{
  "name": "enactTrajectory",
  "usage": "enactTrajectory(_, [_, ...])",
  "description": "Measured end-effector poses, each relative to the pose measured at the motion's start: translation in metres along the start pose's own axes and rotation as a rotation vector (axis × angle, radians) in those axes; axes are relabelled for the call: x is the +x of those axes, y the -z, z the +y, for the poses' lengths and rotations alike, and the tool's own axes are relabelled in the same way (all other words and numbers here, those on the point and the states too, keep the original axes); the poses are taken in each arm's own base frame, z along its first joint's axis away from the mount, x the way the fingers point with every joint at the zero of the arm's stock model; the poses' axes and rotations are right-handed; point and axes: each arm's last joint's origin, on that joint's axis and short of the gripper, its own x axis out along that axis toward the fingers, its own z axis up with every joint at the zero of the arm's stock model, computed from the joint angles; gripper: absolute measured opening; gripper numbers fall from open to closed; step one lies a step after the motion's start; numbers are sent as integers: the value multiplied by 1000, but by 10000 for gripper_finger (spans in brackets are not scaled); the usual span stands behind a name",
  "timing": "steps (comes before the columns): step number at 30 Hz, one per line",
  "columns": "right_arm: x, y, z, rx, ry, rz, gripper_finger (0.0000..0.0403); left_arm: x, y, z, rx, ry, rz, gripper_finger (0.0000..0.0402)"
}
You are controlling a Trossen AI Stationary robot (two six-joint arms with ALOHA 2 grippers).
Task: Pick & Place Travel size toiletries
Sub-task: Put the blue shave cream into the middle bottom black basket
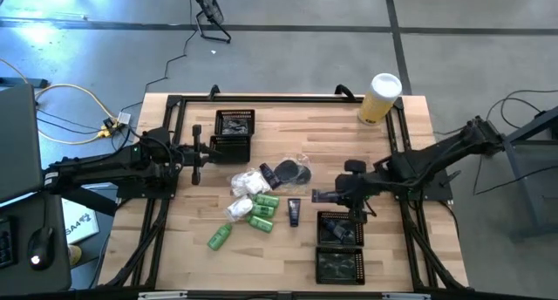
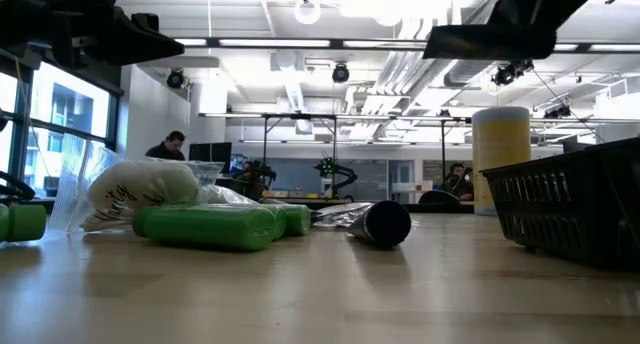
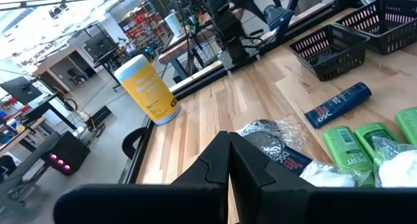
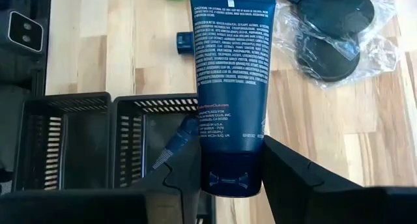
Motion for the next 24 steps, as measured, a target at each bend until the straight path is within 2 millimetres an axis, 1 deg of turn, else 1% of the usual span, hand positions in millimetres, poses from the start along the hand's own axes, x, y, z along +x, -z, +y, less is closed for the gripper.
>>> enactTrajectory(4, [5,9,9,27,9,1,129,0,0,0,2,0,0,0])
enactTrajectory(8, [21,27,14,73,3,34,126,0,0,0,3,0,0,0])
enactTrajectory(14, [43,51,20,143,-47,34,130,0,0,0,3,0,0,0])
enactTrajectory(24, [50,74,32,255,-73,71,132,0,0,0,3,-16,10,0])
